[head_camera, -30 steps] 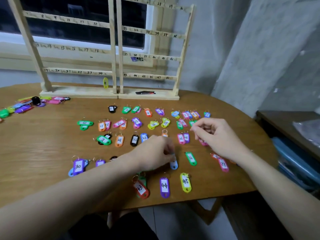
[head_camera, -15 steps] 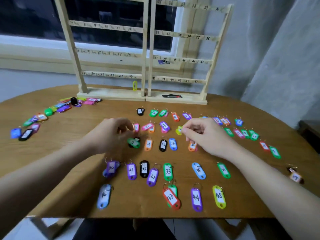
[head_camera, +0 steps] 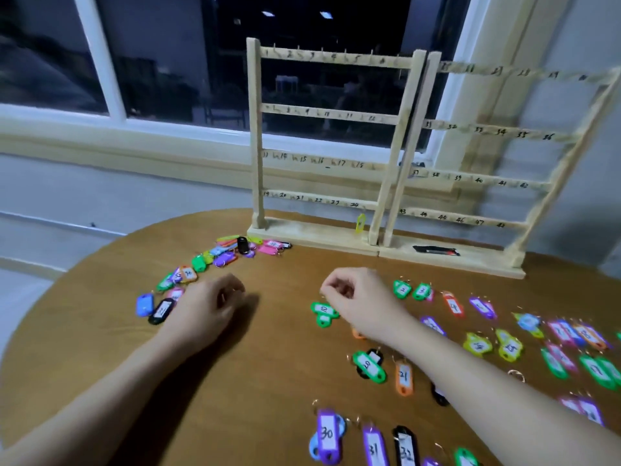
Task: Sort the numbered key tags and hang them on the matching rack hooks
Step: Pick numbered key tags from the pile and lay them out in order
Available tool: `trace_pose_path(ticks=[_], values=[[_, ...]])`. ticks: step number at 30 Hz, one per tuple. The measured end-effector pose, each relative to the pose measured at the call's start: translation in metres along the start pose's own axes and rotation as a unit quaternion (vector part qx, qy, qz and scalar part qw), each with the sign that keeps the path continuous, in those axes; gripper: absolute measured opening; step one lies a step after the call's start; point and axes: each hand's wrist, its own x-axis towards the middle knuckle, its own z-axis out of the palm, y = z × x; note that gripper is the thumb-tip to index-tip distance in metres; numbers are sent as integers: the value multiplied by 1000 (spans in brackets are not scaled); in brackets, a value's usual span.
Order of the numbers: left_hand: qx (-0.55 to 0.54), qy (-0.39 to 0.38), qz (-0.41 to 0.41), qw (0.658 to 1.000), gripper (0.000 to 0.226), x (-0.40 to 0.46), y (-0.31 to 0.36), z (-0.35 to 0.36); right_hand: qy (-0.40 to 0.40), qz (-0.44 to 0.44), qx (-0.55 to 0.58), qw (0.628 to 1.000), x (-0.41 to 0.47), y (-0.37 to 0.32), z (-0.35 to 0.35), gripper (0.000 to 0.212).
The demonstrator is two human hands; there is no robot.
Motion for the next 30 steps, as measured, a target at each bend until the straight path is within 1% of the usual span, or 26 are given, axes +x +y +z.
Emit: trace_pose_path(ticks=[2,3,5,9,12,14,16,19,23,27,30], values=[[15,16,-3,1000,6,15,-9,3,12,2,1,1000,27,1,13,20],[19,25,-15,999,7,24,-13,5,16,7,-1,1000,40,2,19,19],[32,50,-35,998,13,41,-22,10,21,8,-13,1000,64,3,31,19],[74,73,-33,994,20,71,-29,20,36,-9,-53,998,108,1,55,17],[105,71,-35,991,32,90,-32,25,12,-18,-85,996,136,3,72,10],[122,70,-38,989,39,99,-34,27,-10,-17,-125,992,146,4,78,16],[142,61,-40,987,42,106,-40,30,-14,-11,-148,989,155,8,86,24],[165,47,-37,984,41,111,-44,35,3,11,-147,989,167,17,94,29],[154,65,-13,986,32,111,-46,34,1,25,-126,992,174,24,97,36],[130,90,15,987,23,110,-45,34,21,54,-108,992,175,23,99,21],[105,102,15,989,21,111,-45,34,35,57,-75,995,171,23,97,17]])
